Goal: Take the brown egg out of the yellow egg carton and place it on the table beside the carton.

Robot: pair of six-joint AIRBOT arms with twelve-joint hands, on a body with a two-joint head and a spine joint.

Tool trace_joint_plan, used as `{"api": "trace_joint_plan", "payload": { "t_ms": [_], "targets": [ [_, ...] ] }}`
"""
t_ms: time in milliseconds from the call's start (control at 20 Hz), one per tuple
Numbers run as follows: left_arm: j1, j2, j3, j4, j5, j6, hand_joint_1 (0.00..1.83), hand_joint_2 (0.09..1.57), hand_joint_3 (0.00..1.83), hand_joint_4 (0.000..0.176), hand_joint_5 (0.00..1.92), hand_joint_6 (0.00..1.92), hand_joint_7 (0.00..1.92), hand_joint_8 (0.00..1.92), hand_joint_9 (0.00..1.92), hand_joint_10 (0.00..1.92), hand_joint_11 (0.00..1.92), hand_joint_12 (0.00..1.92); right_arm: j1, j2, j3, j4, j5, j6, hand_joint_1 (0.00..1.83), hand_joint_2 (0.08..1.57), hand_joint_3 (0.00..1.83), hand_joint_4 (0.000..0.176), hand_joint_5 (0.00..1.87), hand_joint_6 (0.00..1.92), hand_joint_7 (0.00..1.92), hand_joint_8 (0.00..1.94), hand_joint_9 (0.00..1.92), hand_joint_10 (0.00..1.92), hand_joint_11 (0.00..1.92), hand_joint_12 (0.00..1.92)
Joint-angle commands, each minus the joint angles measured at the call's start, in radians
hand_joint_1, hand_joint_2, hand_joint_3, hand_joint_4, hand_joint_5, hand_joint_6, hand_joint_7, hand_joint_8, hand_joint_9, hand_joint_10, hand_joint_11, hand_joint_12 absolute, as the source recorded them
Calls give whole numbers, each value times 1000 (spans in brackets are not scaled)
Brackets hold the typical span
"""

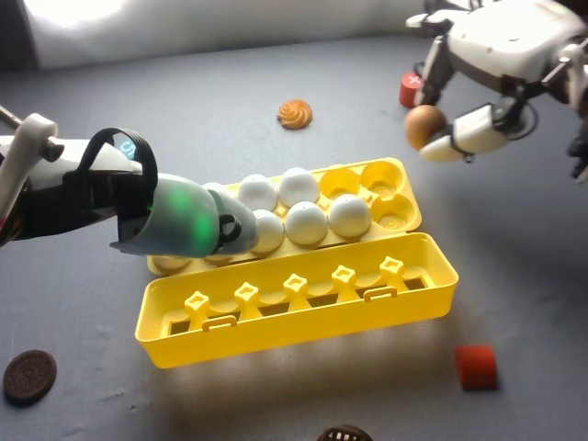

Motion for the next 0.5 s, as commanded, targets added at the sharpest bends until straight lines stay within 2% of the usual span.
{"api": "trace_joint_plan", "payload": {
  "t_ms": [0,450],
  "targets": [
    [-13,2,-3,72,-19,-2,0,1162,0,0,1,0,27,2,3,1,0,0,-2,10,2,-17,102,3,1128,952,0,176,1490,50,272,14,0,0,0,0],
    [-10,2,-4,86,-19,-30,0,1157,0,0,11,4,34,5,15,5,0,0,-77,0,19,-17,93,3,1127,951,0,176,1489,55,310,23,23,9,0,0]
  ]
}}
